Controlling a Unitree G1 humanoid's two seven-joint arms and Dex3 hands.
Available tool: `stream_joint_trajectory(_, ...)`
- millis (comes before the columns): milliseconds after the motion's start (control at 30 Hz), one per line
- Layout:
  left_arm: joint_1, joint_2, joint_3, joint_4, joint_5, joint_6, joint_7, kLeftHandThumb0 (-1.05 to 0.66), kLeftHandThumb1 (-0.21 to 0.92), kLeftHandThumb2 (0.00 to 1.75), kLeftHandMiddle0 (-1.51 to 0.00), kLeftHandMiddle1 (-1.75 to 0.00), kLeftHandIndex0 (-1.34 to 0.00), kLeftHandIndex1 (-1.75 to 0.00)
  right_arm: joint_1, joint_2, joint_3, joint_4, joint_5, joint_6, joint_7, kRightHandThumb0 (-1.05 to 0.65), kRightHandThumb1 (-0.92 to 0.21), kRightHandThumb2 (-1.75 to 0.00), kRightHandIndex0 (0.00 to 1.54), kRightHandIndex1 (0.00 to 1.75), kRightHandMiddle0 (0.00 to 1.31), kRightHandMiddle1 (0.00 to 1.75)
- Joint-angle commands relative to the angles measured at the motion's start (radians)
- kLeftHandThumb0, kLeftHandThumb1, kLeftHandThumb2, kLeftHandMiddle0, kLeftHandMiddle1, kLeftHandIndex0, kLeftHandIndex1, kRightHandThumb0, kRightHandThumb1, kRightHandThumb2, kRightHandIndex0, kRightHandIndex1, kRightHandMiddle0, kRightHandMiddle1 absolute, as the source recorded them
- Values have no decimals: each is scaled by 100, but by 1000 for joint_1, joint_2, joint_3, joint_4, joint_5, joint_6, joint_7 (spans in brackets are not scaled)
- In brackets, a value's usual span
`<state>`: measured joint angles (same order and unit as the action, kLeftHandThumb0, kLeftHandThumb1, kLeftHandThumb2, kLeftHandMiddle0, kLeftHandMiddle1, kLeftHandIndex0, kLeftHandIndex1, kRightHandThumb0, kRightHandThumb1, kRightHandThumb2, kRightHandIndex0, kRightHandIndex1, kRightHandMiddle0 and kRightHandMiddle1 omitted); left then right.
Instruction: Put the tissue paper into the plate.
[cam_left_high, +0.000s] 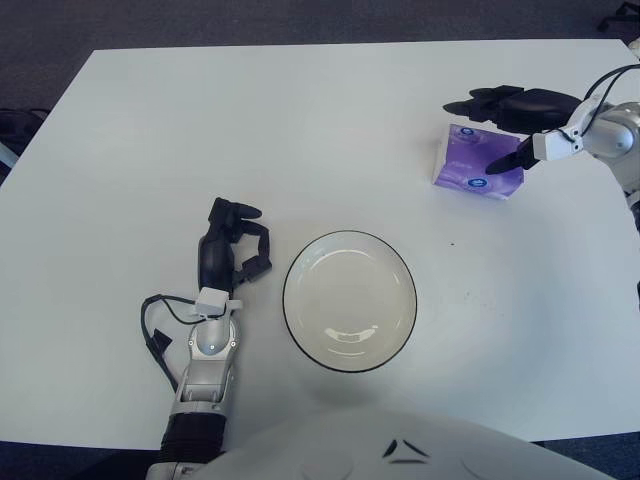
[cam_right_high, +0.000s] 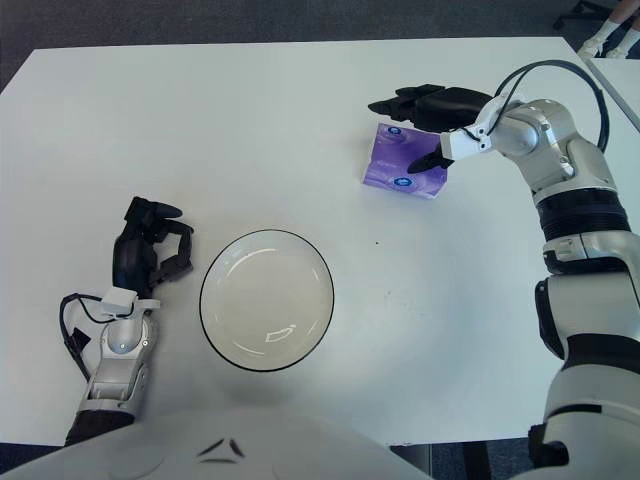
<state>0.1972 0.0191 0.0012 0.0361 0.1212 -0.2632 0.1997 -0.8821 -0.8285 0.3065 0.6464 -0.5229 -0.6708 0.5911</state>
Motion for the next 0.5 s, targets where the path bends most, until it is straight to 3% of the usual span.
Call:
stream_joint_trajectory(0, 80, -16, -11, 104, 3, 32, -9, -1, 46, 105, -65, -142, -34, -175, 22, 29, 28, 22, 1, 22, 37, -105, -67, -43, 0, 0, 0, 0)
stream_joint_trajectory(333, 84, -17, -11, 100, 10, 28, -2, -1, 48, 102, -64, -140, -33, -175, 30, 72, 78, 76, -25, 27, 43, -102, -62, -46, 0, 0, 0, 0)
stream_joint_trajectory(467, 91, -21, -11, 85, 13, 34, 4, -1, 49, 101, -64, -140, -33, -175, 38, 115, 139, 208, -107, 10, -76, -100, -57, -52, 0, 0, 0, 0)
